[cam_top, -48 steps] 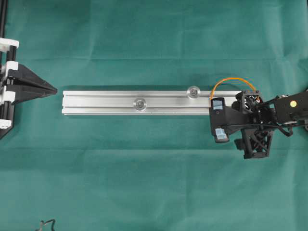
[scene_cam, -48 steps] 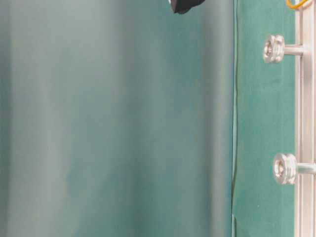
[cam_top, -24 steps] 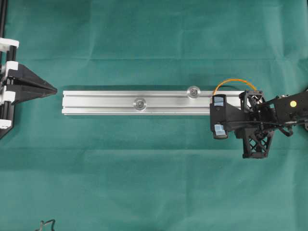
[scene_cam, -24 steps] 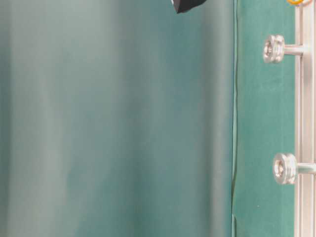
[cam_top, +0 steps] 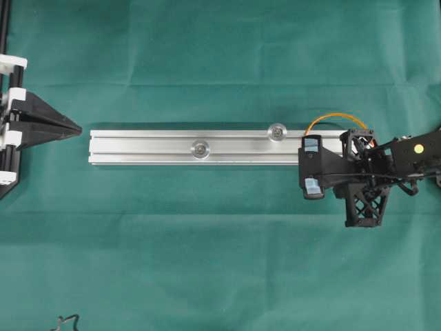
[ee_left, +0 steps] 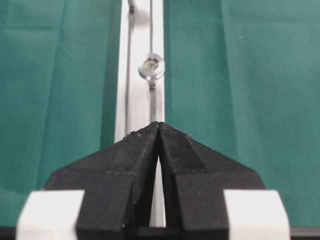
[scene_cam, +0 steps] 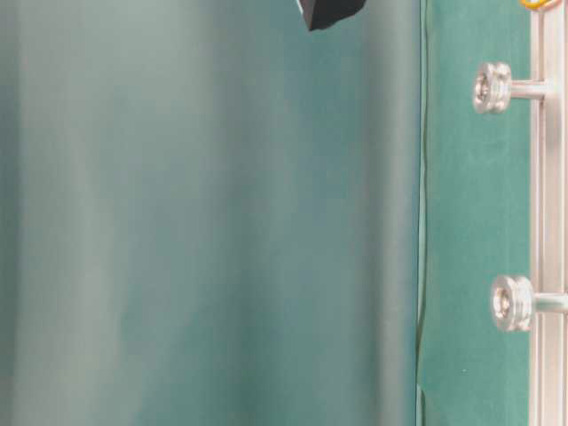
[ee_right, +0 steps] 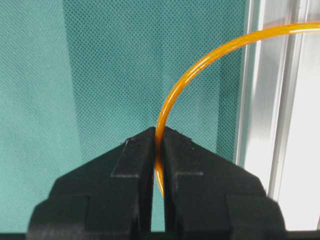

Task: Hook the rubber onto the shaft.
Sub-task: 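Lift the band with the right gripper and carry it left along the rail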

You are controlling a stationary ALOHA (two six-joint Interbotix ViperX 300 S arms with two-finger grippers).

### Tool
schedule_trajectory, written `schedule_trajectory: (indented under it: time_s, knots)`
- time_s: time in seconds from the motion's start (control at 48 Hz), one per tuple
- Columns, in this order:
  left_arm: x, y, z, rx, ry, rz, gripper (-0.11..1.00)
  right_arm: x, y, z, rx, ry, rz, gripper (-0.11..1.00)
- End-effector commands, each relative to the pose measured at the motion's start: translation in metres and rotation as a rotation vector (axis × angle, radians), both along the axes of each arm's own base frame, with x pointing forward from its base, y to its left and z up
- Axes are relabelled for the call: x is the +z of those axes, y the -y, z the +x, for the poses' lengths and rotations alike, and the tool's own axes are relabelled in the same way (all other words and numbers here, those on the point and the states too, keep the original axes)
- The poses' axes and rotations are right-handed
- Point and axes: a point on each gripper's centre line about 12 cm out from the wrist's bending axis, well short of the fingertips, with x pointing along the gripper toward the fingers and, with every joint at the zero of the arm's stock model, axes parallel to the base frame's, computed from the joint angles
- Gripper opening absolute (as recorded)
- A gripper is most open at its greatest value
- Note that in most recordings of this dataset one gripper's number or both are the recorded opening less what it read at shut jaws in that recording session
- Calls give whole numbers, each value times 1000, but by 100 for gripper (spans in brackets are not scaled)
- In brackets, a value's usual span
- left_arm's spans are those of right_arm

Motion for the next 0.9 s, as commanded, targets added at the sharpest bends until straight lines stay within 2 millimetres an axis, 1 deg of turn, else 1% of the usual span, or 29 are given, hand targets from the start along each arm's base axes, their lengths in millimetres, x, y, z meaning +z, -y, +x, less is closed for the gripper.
schedule_trajectory:
  time_s: [0.0, 0.125, 0.25, 0.729, 0.875]
  knots:
    - [12, 0, 3, -2, 31, 4, 0, 17, -1, 7, 3, 46, 6, 6]
    - [12, 0, 3, -2, 31, 4, 0, 31, -2, 8, 4, 55, 9, 6]
    - [13, 1, 3, -3, 32, 2, 0, 49, -2, 8, 5, 54, 10, 6]
    - [13, 0, 3, -2, 32, 4, 0, 124, -2, 4, 12, 76, 13, 6]
    - [13, 0, 3, -2, 31, 4, 0, 139, -1, 3, 15, 66, 4, 6]
